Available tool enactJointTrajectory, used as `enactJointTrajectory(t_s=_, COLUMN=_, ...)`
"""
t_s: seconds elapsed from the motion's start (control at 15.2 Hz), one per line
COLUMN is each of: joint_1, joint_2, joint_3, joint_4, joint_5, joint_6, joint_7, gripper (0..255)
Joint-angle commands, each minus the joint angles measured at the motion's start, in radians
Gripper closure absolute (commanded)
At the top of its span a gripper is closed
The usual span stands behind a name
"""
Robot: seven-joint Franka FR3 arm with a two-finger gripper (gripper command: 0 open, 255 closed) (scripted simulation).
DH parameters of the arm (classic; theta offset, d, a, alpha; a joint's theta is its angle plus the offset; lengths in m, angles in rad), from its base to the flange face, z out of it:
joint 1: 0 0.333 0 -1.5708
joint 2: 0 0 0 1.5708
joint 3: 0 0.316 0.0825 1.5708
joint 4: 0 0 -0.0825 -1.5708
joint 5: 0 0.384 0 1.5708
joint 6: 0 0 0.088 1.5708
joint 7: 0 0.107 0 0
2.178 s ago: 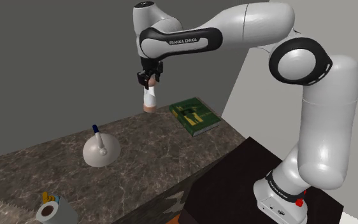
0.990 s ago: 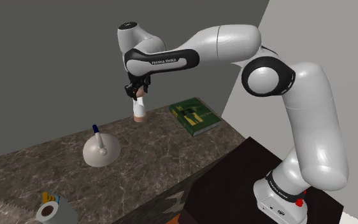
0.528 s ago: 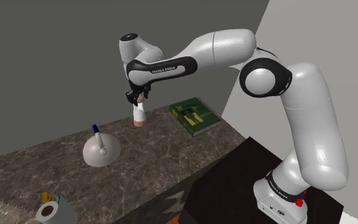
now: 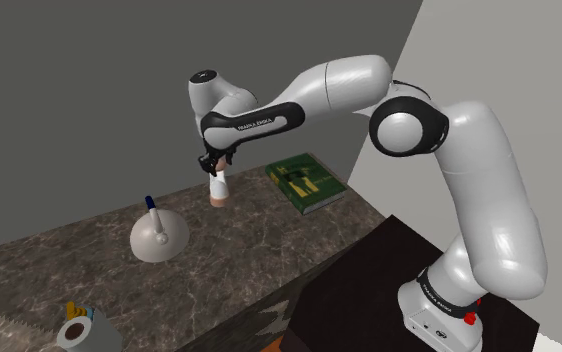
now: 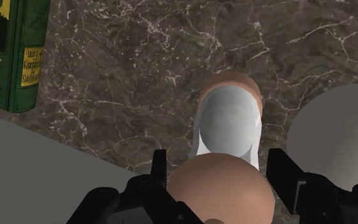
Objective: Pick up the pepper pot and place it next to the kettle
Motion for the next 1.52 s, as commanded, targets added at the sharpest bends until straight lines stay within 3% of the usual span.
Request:
enactJointTrajectory(t_s=0.0, joint_1=0.0, joint_2=0.012, joint_3=-0.002, joint_4=-0.005, joint_5=-0.003, joint_6=0.018, joint_7=0.004, gripper=255)
enactJointTrajectory(t_s=1.12, joint_1=0.01, joint_2=0.152, joint_3=-0.026, joint_4=-0.005, joint_5=-0.032, joint_6=0.155, joint_7=0.04, gripper=255)
enactJointTrajectory(t_s=1.45, joint_1=0.01, joint_2=0.152, joint_3=-0.026, joint_4=-0.005, joint_5=-0.032, joint_6=0.155, joint_7=0.04, gripper=255)
